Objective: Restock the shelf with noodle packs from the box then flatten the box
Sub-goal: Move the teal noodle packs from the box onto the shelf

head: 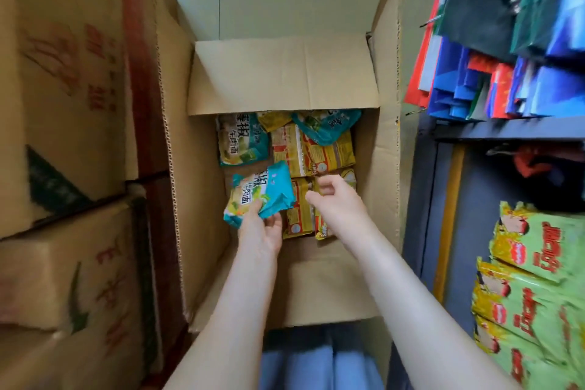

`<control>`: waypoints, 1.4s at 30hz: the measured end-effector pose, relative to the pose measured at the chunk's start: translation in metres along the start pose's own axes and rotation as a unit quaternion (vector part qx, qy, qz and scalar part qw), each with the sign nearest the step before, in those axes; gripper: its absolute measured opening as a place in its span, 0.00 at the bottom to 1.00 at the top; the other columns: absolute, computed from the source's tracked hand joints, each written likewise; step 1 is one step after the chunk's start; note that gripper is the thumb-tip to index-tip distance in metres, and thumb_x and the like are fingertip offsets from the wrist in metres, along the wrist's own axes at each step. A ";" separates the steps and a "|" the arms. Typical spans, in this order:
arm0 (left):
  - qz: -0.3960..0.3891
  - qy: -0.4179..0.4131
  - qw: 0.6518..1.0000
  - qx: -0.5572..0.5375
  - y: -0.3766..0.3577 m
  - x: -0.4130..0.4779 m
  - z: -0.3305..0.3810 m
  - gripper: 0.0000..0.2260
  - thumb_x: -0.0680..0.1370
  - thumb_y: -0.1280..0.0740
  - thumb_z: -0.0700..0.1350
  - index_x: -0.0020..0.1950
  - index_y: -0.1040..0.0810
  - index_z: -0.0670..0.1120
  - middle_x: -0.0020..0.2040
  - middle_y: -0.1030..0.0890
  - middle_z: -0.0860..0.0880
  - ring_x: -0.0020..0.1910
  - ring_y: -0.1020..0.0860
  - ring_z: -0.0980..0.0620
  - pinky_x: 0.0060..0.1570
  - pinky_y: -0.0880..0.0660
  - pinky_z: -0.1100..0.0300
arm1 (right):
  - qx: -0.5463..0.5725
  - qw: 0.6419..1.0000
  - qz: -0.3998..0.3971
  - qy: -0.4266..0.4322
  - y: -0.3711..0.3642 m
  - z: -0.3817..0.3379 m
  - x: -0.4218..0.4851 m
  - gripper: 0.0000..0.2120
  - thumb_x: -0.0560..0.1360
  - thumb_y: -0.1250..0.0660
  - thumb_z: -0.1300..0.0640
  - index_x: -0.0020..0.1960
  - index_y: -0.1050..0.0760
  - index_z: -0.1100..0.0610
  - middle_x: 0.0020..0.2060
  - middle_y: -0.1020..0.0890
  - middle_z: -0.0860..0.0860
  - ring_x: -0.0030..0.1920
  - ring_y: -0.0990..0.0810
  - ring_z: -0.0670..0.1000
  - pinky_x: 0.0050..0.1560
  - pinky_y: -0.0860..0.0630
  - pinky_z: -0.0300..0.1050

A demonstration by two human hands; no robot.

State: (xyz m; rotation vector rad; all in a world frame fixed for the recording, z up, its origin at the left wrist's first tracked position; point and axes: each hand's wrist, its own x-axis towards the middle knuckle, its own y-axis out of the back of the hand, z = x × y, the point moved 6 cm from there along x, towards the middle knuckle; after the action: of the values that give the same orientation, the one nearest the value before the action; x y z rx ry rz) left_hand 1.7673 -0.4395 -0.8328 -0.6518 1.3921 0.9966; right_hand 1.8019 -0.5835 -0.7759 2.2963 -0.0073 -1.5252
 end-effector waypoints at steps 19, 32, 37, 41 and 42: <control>-0.261 -0.181 0.819 0.477 -0.017 -0.385 -0.020 0.33 0.73 0.27 0.50 0.71 0.39 0.42 0.64 0.28 0.44 0.57 0.26 0.50 0.57 0.27 0.55 | 0.349 0.921 0.141 0.101 0.192 -0.087 -0.298 0.11 0.75 0.33 0.60 0.58 0.25 0.55 0.52 0.17 0.52 0.51 0.17 0.51 0.51 0.21 0.48; -0.527 -0.507 0.325 0.600 -0.034 -0.559 -0.130 0.28 0.78 0.35 0.47 0.76 0.41 0.50 0.76 0.41 0.48 0.75 0.45 0.54 0.71 0.51 0.68 | 0.238 0.868 0.412 0.140 0.319 -0.040 -0.461 0.08 0.74 0.32 0.58 0.52 0.25 0.52 0.46 0.18 0.49 0.46 0.19 0.48 0.47 0.22 0.44; -0.559 -0.500 0.265 0.606 -0.024 -0.588 -0.170 0.27 0.79 0.36 0.49 0.76 0.41 0.50 0.76 0.40 0.49 0.75 0.43 0.53 0.69 0.47 0.66 | 0.244 0.844 0.469 0.092 0.349 -0.004 -0.492 0.08 0.71 0.34 0.53 0.50 0.23 0.51 0.44 0.17 0.47 0.44 0.18 0.48 0.46 0.21 0.46; -0.580 -0.493 0.227 0.607 -0.021 -0.603 -0.197 0.26 0.79 0.37 0.49 0.76 0.39 0.49 0.75 0.39 0.48 0.74 0.40 0.51 0.71 0.40 0.57 | 0.308 0.811 0.492 0.068 0.366 0.020 -0.504 0.04 0.70 0.33 0.57 0.45 0.23 0.52 0.41 0.17 0.50 0.40 0.19 0.50 0.43 0.22 0.49; -0.585 -0.494 0.218 0.605 -0.020 -0.607 -0.204 0.25 0.79 0.37 0.48 0.75 0.38 0.48 0.75 0.38 0.48 0.74 0.40 0.50 0.71 0.40 0.56 | 0.327 0.802 0.496 0.066 0.370 0.026 -0.506 0.05 0.70 0.33 0.59 0.46 0.23 0.53 0.42 0.17 0.51 0.41 0.19 0.50 0.42 0.22 0.49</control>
State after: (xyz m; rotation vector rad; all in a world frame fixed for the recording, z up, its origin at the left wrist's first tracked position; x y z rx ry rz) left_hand 1.7444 -0.7379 -0.2660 0.3534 -0.1548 -1.0249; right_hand 1.6470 -0.8275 -0.2191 2.1542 -1.6405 -0.8187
